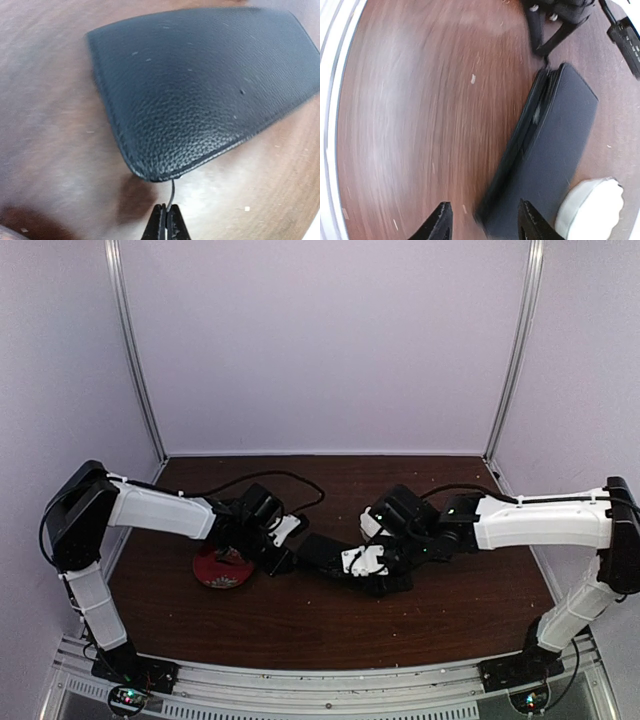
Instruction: Sort the hair-cutting tools
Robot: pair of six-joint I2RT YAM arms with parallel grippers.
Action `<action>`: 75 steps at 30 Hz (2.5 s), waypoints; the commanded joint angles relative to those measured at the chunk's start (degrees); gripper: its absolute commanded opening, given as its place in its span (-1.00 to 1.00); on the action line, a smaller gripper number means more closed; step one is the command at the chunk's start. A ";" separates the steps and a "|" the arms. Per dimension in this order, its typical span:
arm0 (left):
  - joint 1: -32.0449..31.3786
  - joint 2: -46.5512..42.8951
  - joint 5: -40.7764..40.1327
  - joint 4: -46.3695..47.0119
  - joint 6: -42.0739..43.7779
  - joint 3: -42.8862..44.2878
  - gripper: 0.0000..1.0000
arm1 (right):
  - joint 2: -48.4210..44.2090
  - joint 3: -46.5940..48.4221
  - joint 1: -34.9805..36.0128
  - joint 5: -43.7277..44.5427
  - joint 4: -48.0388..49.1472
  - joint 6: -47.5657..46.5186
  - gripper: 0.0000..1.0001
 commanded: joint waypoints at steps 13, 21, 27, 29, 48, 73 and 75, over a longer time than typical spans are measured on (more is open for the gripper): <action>2.40 5.38 -5.00 -3.97 3.64 9.39 -1.00 | 4.89 -4.42 -7.34 3.86 4.77 -22.68 -0.01; 2.25 5.81 -1.84 -3.96 3.35 9.07 -1.00 | 9.79 -2.85 -4.81 3.51 6.97 -16.85 -0.47; -3.20 0.63 -2.24 -4.75 1.24 3.33 -1.00 | 14.31 1.09 -1.43 4.97 3.09 -5.33 -0.74; -5.30 -0.01 -2.19 -4.24 -0.04 2.62 -1.00 | 15.12 2.00 -0.56 4.81 2.49 -2.65 -0.77; -10.41 -2.37 -3.63 -2.77 -3.66 1.32 -1.00 | 8.81 2.87 13.19 -11.19 2.42 17.29 -0.47; -2.78 4.58 -2.92 -0.62 8.46 6.60 -1.00 | 9.99 -3.44 3.75 9.04 16.25 -18.92 0.28; -2.73 4.71 -2.87 -0.62 8.87 6.56 -1.00 | 11.21 -4.32 3.76 10.50 18.55 -20.57 0.28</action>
